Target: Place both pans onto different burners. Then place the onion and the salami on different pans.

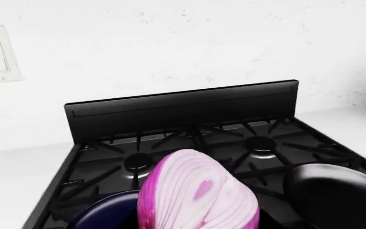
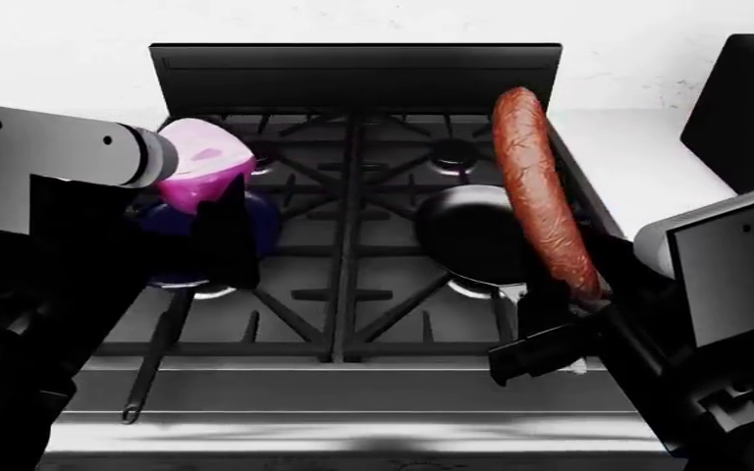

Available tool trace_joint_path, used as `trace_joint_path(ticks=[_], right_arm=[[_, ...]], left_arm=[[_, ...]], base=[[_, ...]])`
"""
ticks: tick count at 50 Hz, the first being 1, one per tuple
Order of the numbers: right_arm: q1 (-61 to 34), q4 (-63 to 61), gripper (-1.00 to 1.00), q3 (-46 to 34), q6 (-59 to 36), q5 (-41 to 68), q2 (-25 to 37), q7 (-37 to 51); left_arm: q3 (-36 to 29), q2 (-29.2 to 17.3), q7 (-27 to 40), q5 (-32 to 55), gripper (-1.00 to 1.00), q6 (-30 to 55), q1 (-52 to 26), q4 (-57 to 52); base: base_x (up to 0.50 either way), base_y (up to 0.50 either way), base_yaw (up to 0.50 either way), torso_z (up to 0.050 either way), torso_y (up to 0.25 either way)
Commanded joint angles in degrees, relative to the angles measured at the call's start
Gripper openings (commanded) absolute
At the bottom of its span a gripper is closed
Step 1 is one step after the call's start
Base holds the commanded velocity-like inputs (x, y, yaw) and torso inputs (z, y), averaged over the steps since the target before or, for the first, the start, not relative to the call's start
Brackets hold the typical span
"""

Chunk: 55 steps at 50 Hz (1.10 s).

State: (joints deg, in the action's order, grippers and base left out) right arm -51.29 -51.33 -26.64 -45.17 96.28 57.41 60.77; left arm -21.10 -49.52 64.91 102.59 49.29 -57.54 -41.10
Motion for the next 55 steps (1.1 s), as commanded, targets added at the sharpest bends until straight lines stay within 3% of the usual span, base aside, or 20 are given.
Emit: trace_joint_path(ticks=[1, 7, 23, 45, 55], right_arm=[[-0.42, 0.01, -1.00, 0.06, -0.39, -0.17, -0.30, 0.03], [-0.50, 0.23, -1.00, 0.05, -0.31, 0.09, -0.31, 0.18], [-2.54, 2.71, -1.00, 0.18, -0.70, 0.80, -0.44, 0.64], [-10.47, 25.17, -1.00, -7.15, -8.07, -9.52, -8.54, -10.15], [-10.03, 31.22, -1.00, -8.03, -8.43, -10.81, -8.56, -12.34]], left_arm=[[0.33, -0.32, -0.01, -0.10, -1.00, -0.90, 0.32, 0.15], [0.38, -0.44, -0.17, -0.31, -1.00, -1.03, 0.44, 0.30], [0.51, -0.74, -0.48, -0.45, -1.00, -1.19, -0.10, 1.34], [0.87, -1.20, -1.65, -1.74, -1.00, -1.92, 1.33, 1.68], [1.01, -1.38, -2.29, -2.41, -1.00, -2.28, 2.20, 1.83]], base=[[0.00, 0.50, 0.00, 0.000, 0.000], [0.00, 0.50, 0.00, 0.000, 0.000], [0.17, 0.00, 0.00, 0.000, 0.000], [0.00, 0.00, 0.00, 0.000, 0.001], [0.00, 0.00, 0.00, 0.000, 0.001]])
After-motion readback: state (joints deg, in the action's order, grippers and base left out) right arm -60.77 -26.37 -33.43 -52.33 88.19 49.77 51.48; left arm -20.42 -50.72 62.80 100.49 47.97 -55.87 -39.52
